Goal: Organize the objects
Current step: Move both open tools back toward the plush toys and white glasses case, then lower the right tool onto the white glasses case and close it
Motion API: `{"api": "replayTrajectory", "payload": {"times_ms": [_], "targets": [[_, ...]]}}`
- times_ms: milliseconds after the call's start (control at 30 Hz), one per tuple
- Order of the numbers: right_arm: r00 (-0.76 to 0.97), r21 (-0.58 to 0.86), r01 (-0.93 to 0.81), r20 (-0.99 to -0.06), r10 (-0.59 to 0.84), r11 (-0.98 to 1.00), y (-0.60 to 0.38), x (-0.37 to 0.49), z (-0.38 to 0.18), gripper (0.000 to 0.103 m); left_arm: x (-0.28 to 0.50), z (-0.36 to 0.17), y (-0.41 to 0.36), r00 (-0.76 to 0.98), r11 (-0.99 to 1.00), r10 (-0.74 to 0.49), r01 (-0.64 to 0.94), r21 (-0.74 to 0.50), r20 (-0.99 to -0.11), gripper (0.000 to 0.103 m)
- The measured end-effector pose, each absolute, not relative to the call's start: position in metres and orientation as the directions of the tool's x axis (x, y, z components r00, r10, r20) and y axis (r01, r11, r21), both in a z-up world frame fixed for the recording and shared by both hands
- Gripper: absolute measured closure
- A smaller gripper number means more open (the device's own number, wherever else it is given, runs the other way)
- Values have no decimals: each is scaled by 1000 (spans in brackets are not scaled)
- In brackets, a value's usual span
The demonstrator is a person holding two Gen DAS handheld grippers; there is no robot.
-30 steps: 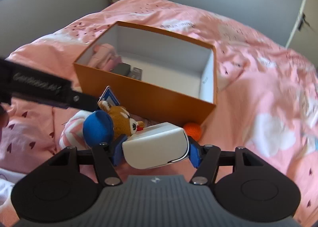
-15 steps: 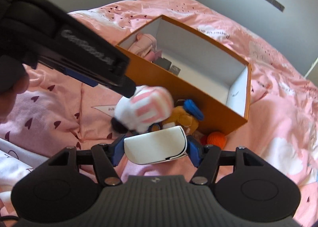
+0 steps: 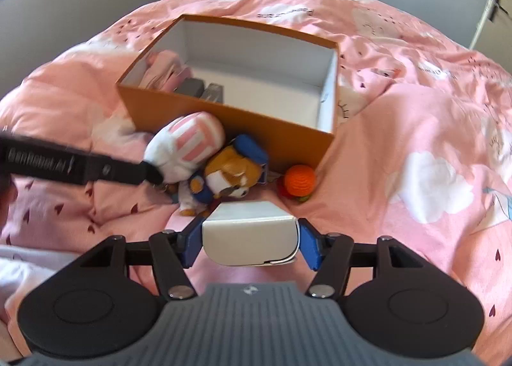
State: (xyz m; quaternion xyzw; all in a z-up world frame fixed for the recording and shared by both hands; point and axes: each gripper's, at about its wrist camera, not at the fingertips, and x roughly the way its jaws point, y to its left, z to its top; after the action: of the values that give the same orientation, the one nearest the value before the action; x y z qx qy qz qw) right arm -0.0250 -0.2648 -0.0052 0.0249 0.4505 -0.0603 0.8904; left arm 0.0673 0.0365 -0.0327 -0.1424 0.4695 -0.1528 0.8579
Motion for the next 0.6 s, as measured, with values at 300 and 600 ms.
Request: {"api": "replayTrajectory", "payload": {"times_ms": [300, 600], "targets": [[541, 81, 344, -831, -127, 936, -333, -11, -24, 40, 73, -35, 10, 497, 915, -404, 231, -331, -768, 40], [530, 20, 457, -809, -255, 889, -395, -4, -31, 51, 94, -38, -33, 459, 893, -430, 340, -293, -777, 44]]}}
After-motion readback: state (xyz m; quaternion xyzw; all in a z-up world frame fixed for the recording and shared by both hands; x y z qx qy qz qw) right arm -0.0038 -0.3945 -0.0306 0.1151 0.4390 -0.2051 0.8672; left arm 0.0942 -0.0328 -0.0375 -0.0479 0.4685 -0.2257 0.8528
